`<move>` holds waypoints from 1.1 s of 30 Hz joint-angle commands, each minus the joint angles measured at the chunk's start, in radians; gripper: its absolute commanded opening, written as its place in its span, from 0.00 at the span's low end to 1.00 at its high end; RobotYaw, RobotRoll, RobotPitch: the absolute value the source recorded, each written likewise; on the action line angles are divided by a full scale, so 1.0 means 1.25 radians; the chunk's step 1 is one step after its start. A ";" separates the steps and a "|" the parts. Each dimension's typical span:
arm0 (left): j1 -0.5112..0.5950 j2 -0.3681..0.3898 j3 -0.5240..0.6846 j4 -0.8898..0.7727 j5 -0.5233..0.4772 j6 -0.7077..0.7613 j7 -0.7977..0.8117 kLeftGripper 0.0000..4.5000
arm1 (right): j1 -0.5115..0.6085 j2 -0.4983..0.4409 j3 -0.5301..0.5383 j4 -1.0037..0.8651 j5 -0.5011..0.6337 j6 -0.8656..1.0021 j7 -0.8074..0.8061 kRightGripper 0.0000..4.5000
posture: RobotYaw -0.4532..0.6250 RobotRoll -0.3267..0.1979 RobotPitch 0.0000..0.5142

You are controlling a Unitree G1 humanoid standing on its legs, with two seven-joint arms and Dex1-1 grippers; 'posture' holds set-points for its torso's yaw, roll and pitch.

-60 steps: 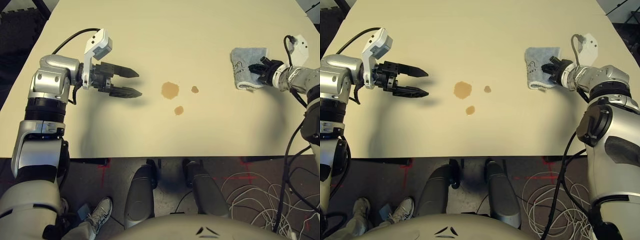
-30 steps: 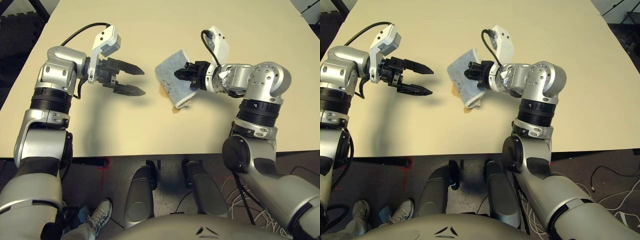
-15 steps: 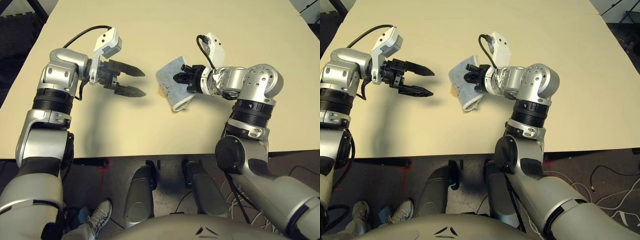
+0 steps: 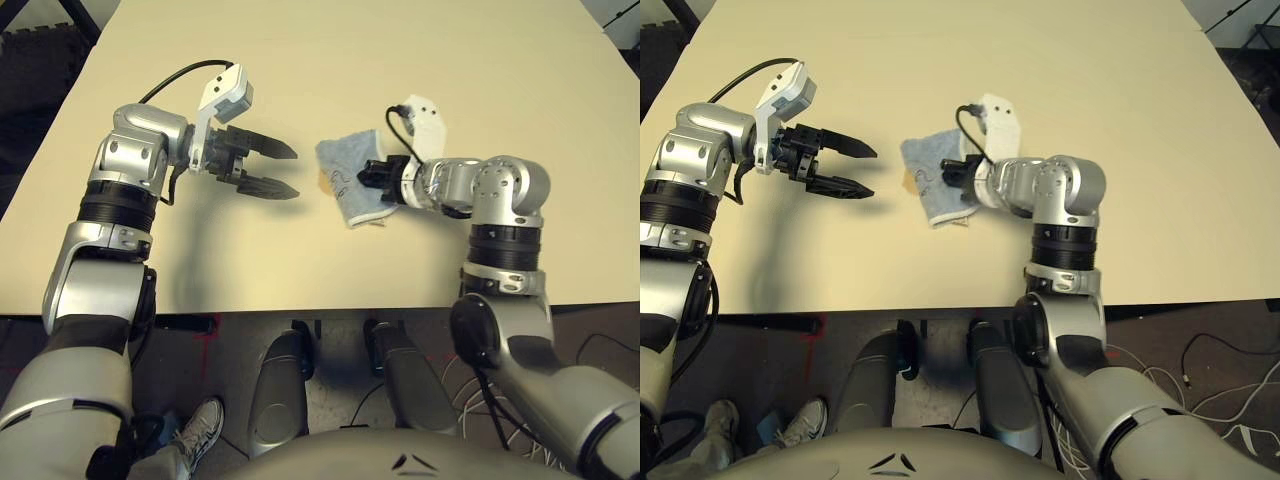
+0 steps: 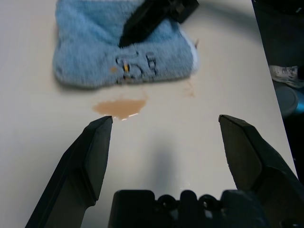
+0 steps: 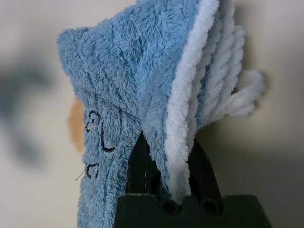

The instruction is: Wipe the water off the table with a rag.

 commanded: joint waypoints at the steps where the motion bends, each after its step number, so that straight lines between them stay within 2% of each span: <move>1: 0.004 -0.004 -0.010 0.017 0.011 -0.011 -0.008 1.00 | 0.016 -0.065 0.011 0.047 -0.030 -0.037 0.001 0.01 | 0.25 0.62 0.53; 7: -0.004 -0.008 -0.016 0.026 0.012 -0.015 -0.008 1.00 | -0.004 -0.160 0.040 0.112 -0.042 -0.109 0.022 0.01 | 0.25 0.62 0.53; 10: -0.010 -0.008 -0.020 0.034 0.012 -0.020 -0.008 1.00 | -0.020 -0.167 0.040 0.121 -0.029 -0.109 0.028 0.01 | 0.25 0.62 0.54; 16: -0.022 -0.004 -0.026 0.037 0.006 -0.019 -0.008 1.00 | -0.071 -0.071 0.028 -0.001 0.065 0.032 0.052 0.01 | 0.25 0.62 0.54; 23: -0.032 -0.005 -0.019 0.026 -0.011 0.004 -0.008 1.00 | -0.065 0.031 0.023 -0.150 0.148 0.207 0.068 0.01 | 0.26 0.62 0.54; 33: -0.034 0.000 -0.018 0.014 -0.024 0.025 -0.008 1.00 | -0.067 0.115 0.020 -0.103 0.246 0.212 -0.003 0.01 | 0.26 0.62 0.53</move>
